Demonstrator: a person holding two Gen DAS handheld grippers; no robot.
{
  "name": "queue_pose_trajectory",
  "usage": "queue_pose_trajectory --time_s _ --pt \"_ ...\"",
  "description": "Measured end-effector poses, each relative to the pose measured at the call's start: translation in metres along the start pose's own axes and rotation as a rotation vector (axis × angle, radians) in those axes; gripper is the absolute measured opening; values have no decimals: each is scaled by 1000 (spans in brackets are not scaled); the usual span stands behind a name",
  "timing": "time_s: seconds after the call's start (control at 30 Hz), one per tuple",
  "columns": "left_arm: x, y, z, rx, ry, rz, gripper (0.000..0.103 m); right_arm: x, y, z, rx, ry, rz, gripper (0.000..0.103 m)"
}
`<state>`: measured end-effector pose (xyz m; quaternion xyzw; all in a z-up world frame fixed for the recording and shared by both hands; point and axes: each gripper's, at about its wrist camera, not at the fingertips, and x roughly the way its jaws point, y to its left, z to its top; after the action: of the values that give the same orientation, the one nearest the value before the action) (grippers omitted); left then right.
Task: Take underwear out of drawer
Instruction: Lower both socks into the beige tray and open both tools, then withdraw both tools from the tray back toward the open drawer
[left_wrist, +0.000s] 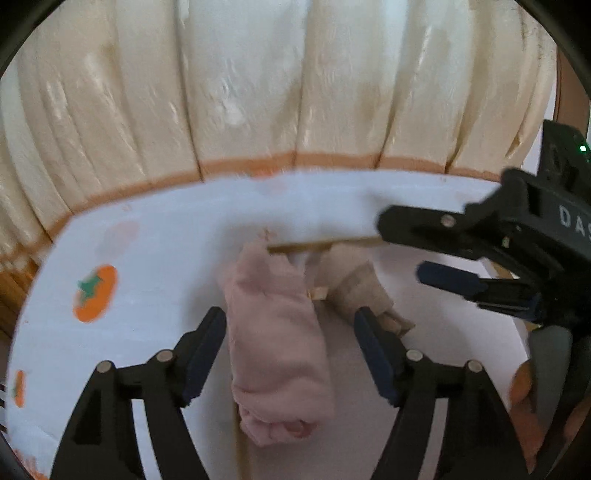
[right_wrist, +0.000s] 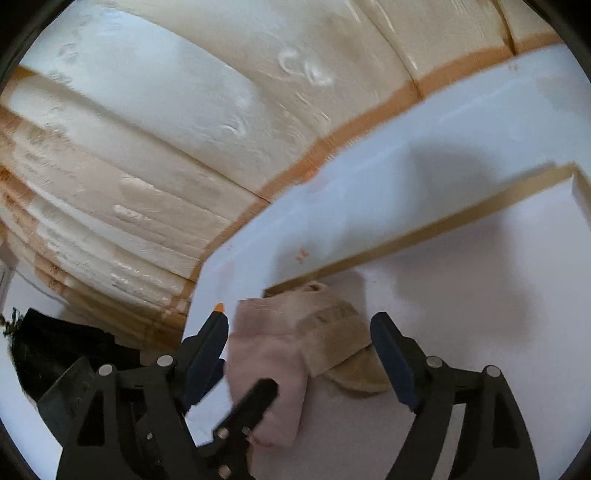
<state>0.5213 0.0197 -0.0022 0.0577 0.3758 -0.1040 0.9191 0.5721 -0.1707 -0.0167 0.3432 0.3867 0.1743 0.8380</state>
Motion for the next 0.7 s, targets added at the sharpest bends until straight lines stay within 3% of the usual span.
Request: queue_pose_trajectory --time_s 0.13,0.3,0.37,0.7 --pt "-28 -3 -11 -7 -28 25 88 -34 15 -14 -42 -27 18 82" --pt "-67 -20 -43 20 -73 36 91 -79 30 -50 -102 -43 44 82" --pt "-77 -25 -54 5 -70 17 97 -96 34 -67 -126 -50 37 82" --pt "-125 -50 -107 36 -60 70 97 -156 44 -135 -200 -56 18 82"
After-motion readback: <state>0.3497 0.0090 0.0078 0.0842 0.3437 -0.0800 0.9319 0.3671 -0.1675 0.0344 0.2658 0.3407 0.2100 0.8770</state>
